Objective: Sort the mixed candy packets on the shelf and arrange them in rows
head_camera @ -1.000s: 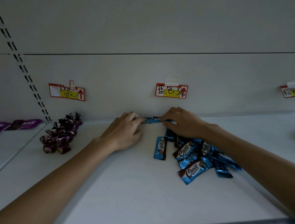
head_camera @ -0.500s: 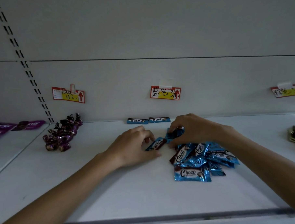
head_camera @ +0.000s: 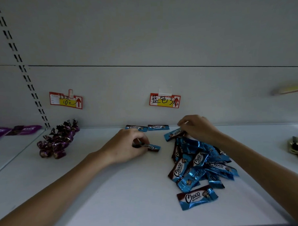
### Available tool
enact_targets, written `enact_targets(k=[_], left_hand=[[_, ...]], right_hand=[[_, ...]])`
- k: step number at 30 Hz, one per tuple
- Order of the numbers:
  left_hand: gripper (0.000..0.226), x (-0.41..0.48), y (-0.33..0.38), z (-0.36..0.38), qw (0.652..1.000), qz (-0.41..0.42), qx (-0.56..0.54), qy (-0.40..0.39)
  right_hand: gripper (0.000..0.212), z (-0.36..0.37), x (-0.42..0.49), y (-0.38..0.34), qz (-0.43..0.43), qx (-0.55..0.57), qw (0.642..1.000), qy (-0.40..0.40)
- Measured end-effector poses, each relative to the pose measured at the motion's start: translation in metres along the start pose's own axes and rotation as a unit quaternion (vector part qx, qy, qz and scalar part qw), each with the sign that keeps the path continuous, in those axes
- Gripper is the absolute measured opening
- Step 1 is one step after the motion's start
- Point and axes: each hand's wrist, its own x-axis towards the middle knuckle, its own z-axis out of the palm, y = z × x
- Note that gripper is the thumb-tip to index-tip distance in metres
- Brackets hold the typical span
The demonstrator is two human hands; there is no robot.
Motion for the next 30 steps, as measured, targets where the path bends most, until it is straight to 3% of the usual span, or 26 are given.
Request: enact_targets(k=[3, 6, 9, 13, 20, 26, 30], left_hand=[[0.016, 0.004, -0.003, 0.002, 1.0, 0.0, 0.009, -0.001], [0.015, 0.005, -0.005, 0.002, 0.999, 0.009, 0.021, 0.026], [0.009, 0.002, -0.008, 0.002, 0.998, 0.029, 0.037, 0.033], [0.009, 0.001, -0.011, 0.001, 0.998, 0.029, 0.041, 0.025], [0.005, 0.005, -0.016, -0.003, 0.999, -0.002, 0.046, 0.027], [0.008, 0.004, -0.029, -0.01, 0.997, -0.023, 0.068, 0.039], [0.004, 0.002, -0.032, -0.013, 0.997, -0.009, 0.072, 0.037]], right_hand=[[0.023, -0.001, -0.003, 0.011, -0.06, -0.116, 0.991, 0.039], [0.023, 0.0, -0.008, 0.009, -0.13, -0.091, 0.984, 0.084], [0.023, 0.003, -0.01, 0.005, -0.17, -0.097, 0.978, 0.065], [0.019, 0.004, -0.005, 0.007, -0.15, -0.155, 0.976, 0.009], [0.033, 0.005, 0.006, -0.006, -0.08, -0.238, 0.968, 0.018], [0.016, 0.002, 0.01, 0.002, -0.061, -0.197, 0.979, 0.011], [0.018, -0.004, 0.01, 0.011, -0.079, -0.18, 0.981, -0.003]])
